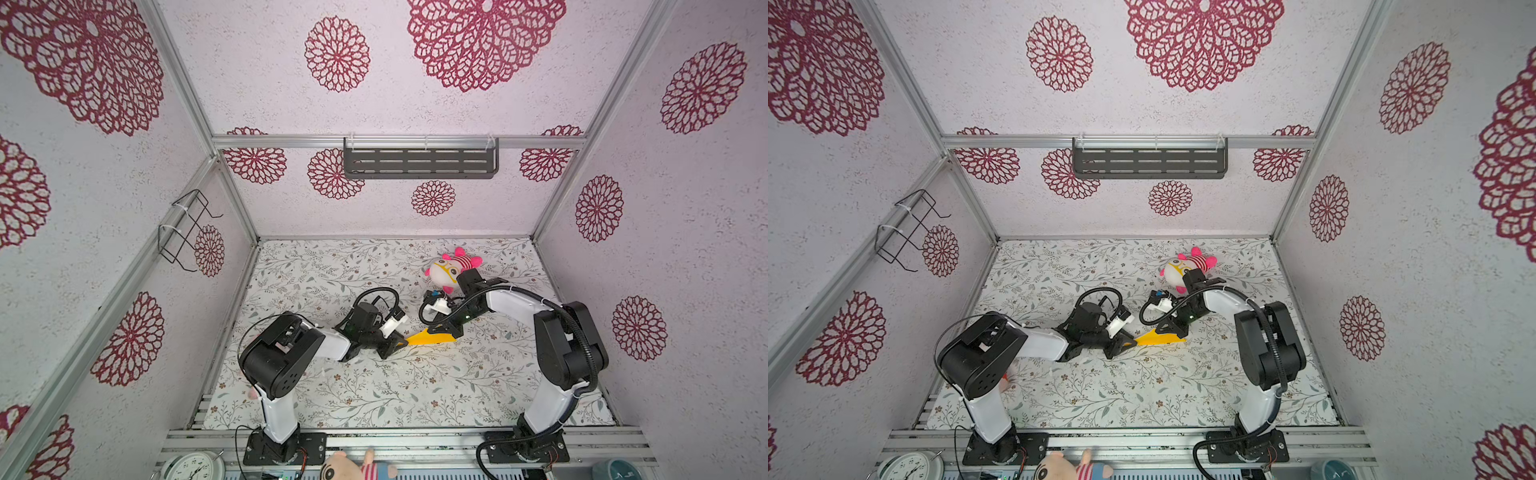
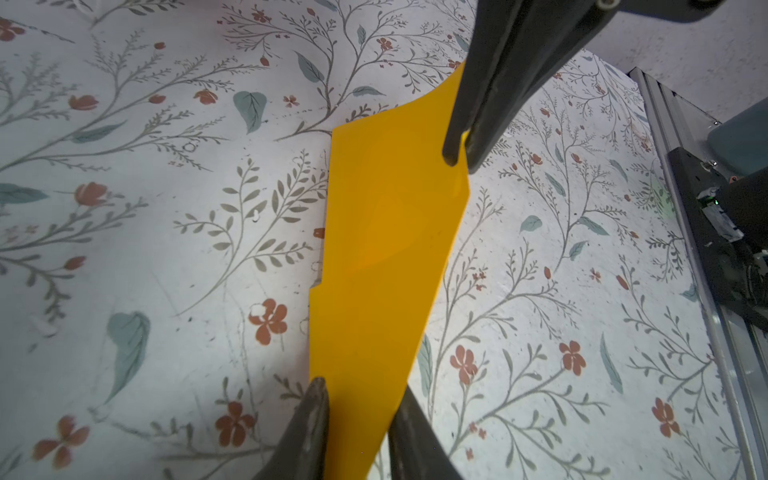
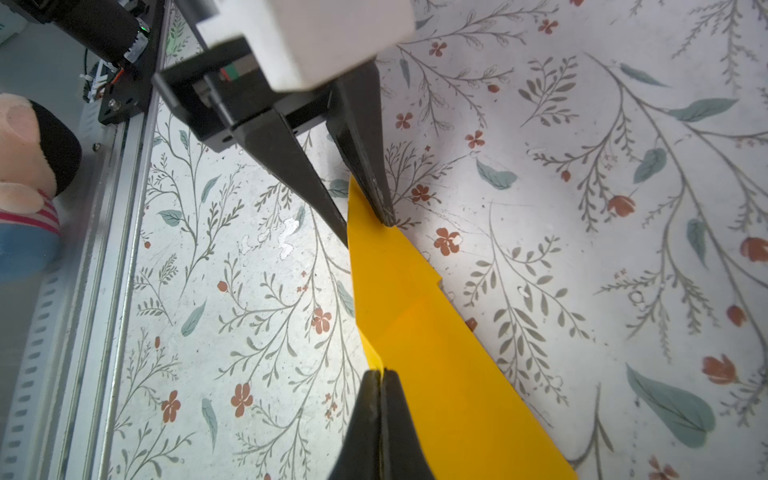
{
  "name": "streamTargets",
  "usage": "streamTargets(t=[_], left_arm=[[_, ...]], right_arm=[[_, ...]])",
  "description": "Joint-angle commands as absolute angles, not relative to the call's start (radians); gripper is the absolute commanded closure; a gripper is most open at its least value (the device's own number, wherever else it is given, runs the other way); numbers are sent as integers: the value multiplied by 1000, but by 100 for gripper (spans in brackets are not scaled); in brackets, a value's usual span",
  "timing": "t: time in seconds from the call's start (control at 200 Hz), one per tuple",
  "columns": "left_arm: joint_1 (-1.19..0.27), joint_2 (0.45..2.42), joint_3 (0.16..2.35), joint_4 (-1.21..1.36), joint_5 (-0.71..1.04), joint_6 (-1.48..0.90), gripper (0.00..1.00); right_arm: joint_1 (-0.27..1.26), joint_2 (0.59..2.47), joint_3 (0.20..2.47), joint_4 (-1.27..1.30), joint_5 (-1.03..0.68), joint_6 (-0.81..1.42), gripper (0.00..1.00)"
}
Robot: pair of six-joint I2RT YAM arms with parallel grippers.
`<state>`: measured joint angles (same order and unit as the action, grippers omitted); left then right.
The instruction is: Fold a paper plane with a square sheet of paper (pick it up from the middle)
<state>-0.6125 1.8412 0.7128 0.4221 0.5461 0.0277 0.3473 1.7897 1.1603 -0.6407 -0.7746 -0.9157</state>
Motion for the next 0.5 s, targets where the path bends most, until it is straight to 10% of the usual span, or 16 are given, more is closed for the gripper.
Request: streamTargets(t=[0.0, 0.195, 0.495], left_arm=[[-614, 1861, 735, 430, 563, 46, 76], [-617, 1871, 739, 425, 548, 50, 88], [-623, 1864, 739, 409, 516, 42, 96]], right_arm=[[342, 1787, 1168, -657, -799, -928, 95], [342, 1779, 1160, -638, -792, -919, 91], [321, 1637, 1062, -426, -713, -761, 58]])
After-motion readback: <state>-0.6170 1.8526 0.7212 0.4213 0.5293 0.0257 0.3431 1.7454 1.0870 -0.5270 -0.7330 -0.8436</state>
